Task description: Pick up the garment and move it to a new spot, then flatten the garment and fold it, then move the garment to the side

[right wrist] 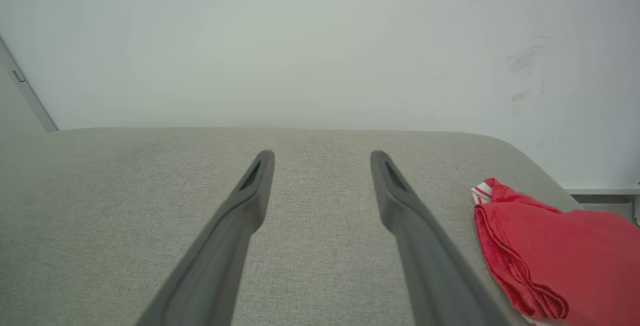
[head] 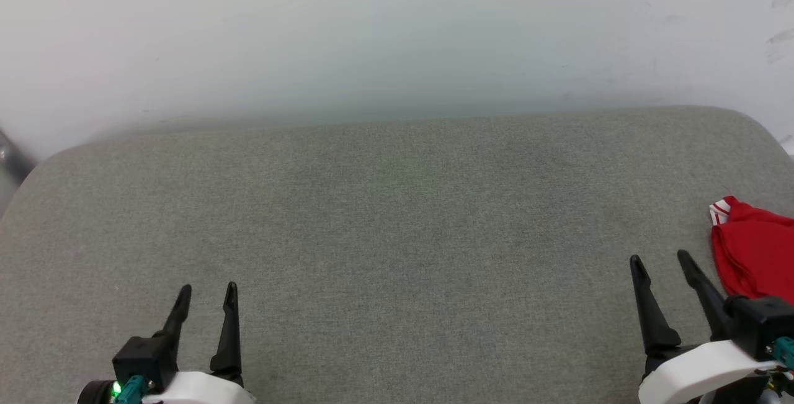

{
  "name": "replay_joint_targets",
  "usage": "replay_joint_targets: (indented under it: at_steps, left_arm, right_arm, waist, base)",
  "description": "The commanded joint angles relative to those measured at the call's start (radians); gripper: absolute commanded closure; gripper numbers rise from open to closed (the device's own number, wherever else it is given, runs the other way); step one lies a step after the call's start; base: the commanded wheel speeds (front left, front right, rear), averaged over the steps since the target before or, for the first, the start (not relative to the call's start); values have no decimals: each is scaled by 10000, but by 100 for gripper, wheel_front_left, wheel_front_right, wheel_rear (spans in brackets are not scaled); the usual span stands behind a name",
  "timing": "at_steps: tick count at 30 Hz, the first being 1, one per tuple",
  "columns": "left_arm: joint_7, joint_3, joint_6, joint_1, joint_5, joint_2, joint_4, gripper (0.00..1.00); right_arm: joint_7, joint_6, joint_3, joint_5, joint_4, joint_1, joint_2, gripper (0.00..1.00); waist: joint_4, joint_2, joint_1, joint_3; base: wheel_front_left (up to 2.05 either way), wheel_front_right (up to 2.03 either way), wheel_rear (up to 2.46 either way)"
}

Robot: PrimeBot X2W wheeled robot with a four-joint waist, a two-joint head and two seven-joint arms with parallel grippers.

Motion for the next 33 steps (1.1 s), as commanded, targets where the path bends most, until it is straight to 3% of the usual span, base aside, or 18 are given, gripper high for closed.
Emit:
replay_joint_targets:
  at_steps: [1, 33]
  left_arm:
    - [2, 5, -6, 1, -8, -6, -1, 100]
    - [1395, 1112, -886, -557, -4529, -922, 503, 100]
  right_arm:
    - [-5, 0, 2, 8, 7, 0, 0, 100]
    - [128, -2, -123, 5695, 1520, -760, -44, 100]
  waist:
    - [0, 0, 0, 0]
    - [101, 0, 0, 64]
  base:
    - [0, 0, 0]
    - [0, 0, 0]
